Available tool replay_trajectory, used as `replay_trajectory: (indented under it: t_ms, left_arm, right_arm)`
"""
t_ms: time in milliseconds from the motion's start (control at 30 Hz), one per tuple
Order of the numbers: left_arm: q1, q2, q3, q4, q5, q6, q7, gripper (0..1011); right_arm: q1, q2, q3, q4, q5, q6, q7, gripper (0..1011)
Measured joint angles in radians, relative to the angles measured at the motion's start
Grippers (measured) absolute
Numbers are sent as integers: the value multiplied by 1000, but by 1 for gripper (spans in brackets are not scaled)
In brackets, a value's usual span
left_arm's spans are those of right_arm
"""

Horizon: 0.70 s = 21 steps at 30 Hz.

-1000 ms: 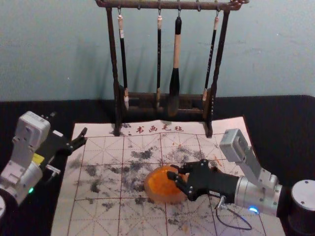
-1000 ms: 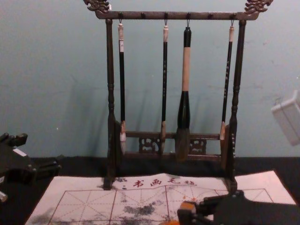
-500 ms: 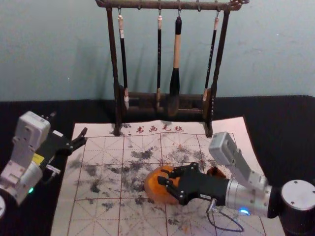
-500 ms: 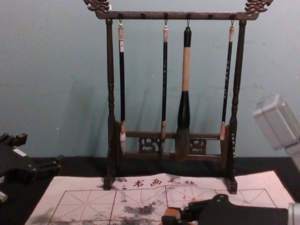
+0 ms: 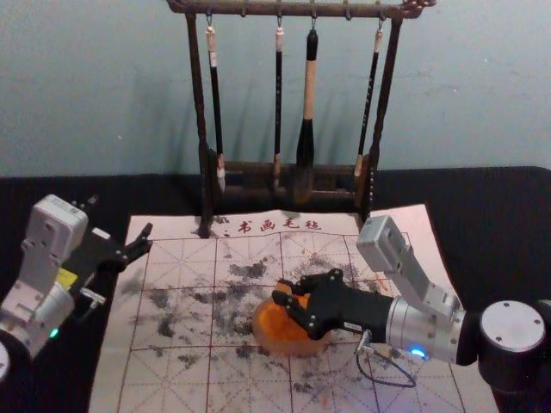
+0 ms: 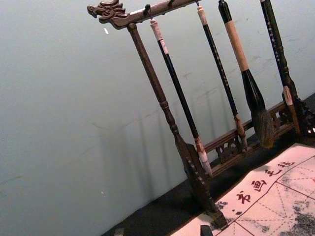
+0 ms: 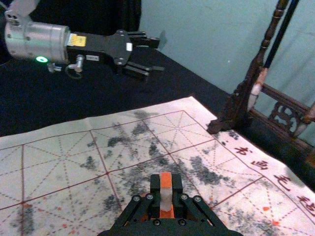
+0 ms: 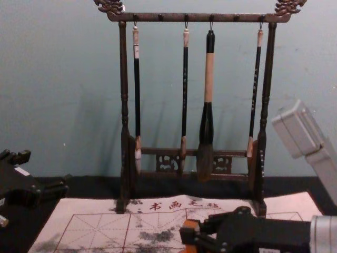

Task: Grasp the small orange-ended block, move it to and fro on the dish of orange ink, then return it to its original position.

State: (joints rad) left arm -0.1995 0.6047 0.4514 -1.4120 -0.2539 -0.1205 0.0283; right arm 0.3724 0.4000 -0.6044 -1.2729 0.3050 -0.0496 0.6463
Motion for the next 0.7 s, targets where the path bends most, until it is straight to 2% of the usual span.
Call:
replay_trajectory:
  t_ms: [333, 700]
  left_arm:
    - [0, 0, 0, 0, 0, 0, 0, 1001]
    - [0, 0, 0, 0, 0, 0, 0, 1001]
  right_arm:
    - [12, -5, 18, 23, -3, 1, -16, 80]
    - [-24, 33, 40, -22, 6, 15, -19, 80]
